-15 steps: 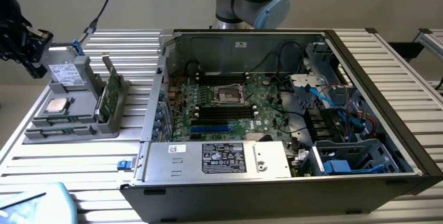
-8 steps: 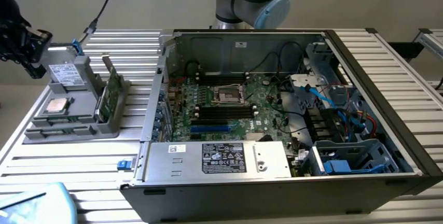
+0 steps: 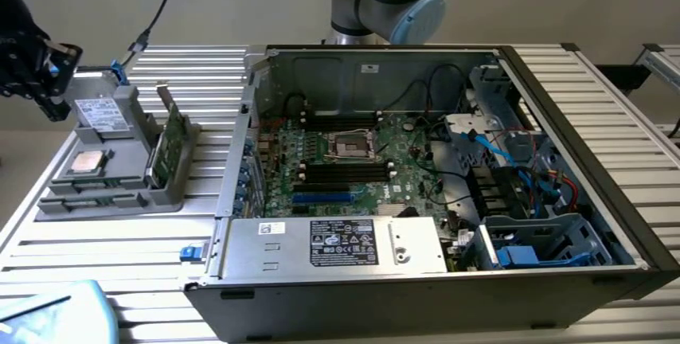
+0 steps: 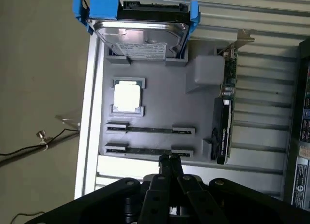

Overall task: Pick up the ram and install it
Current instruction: 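Pick up the ram and move it above insertion slot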

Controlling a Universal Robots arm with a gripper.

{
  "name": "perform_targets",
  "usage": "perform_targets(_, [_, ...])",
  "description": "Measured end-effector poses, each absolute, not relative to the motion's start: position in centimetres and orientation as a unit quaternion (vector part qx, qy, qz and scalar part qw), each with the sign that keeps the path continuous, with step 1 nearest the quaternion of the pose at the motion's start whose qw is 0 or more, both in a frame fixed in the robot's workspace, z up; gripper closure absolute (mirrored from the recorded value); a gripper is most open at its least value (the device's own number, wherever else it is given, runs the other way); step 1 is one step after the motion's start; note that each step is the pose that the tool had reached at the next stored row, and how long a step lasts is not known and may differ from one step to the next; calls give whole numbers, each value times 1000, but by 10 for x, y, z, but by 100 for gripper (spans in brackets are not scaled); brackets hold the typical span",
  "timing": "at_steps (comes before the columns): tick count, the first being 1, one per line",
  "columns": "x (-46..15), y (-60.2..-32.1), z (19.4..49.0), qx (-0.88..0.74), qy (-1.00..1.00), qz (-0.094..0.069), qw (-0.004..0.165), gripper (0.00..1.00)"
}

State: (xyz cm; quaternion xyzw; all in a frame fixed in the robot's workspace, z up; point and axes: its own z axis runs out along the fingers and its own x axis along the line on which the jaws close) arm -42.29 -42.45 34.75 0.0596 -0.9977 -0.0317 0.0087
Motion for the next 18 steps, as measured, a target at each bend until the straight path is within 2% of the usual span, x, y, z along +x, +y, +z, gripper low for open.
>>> perform_targets(18, [-423, -424, 345, 222, -974, -39, 13, 89])
